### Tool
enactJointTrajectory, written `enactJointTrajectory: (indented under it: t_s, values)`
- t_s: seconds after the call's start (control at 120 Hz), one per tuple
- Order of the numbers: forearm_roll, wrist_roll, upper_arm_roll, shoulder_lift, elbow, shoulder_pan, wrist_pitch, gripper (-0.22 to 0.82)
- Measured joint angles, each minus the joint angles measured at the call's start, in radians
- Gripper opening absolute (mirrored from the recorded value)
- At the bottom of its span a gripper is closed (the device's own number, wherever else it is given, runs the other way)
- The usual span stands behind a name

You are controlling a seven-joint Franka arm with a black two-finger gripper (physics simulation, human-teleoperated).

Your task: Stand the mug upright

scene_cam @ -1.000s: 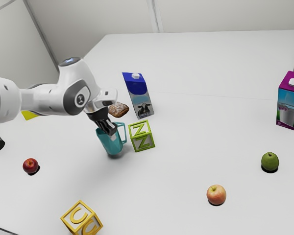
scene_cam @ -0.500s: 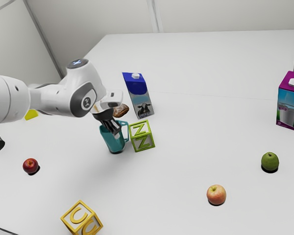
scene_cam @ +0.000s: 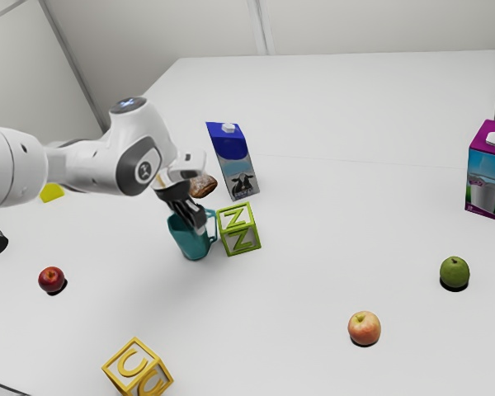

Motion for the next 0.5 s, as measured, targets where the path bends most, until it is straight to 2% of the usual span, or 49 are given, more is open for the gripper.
enactJointTrajectory:
  t_s: [0.108, 0.267, 0.392, 0.5]
  values:
    - [-0.003, 0.001, -0.006, -0.051, 0.002, 0.003, -0.017, 0.33]
    - [-0.012, 0.000, -0.008, -0.081, 0.077, -0.001, -0.088, 0.46]
    - [-0.009, 0.001, -0.004, -0.006, 0.279, -0.002, -0.207, 0.53]
    - [-0.006, 0.002, -0.020, 0.024, 0.375, 0.033, -0.298, 0.56]
